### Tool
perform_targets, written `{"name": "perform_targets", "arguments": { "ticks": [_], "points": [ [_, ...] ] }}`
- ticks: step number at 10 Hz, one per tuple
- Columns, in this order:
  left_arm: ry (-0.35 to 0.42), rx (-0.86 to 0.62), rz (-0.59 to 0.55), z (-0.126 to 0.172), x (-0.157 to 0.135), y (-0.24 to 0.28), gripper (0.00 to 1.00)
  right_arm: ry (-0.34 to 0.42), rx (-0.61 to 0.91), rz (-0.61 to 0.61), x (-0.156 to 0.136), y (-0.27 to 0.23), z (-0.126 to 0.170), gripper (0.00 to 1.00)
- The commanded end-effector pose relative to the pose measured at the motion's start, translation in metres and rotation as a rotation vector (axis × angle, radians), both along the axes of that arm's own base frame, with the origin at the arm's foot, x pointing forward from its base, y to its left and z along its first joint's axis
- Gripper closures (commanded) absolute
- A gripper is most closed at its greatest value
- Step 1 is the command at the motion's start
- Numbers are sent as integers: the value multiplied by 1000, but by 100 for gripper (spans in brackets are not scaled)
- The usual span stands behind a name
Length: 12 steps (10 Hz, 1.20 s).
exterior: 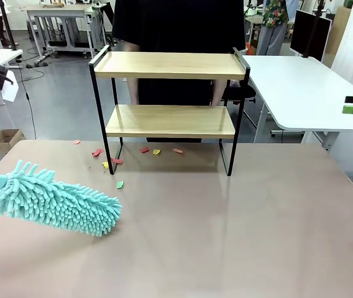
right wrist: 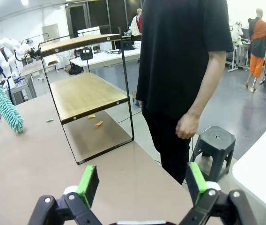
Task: Clean the shelf.
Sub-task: Clean the specific section of the Shelf indicated by the human with the Duster.
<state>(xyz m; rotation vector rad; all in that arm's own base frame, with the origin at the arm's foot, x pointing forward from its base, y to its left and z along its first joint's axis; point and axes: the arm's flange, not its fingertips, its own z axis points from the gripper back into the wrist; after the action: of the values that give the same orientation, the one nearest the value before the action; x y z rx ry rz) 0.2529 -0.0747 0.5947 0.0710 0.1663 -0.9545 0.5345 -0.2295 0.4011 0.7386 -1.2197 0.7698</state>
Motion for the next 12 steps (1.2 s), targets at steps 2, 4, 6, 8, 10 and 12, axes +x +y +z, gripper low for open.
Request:
{"name": "perform_targets", "arguments": {
  "ticks": [2, 4, 6, 8, 10, 12],
  "points": [
    [8, -18, 15, 1, -2, 0, 87, -6, -2, 2, 1, 3, 3, 0],
    [8, -18, 15, 1, -2, 0, 87, -6, -2, 2, 1, 3, 3, 0],
    [8, -18, 15, 1, -2, 0, 87, -6, -2, 2, 1, 3, 3, 0],
    [8, -18, 15, 1, -2, 0, 87, -6, -2, 2, 1, 3, 3, 0],
    [8, -18, 15, 1, -2, 0, 87, -6, -2, 2, 1, 3, 3, 0],
    [8, -18, 15, 1, -2, 0, 87, -6, -2, 2, 1, 3, 3, 0]
  ]
}}
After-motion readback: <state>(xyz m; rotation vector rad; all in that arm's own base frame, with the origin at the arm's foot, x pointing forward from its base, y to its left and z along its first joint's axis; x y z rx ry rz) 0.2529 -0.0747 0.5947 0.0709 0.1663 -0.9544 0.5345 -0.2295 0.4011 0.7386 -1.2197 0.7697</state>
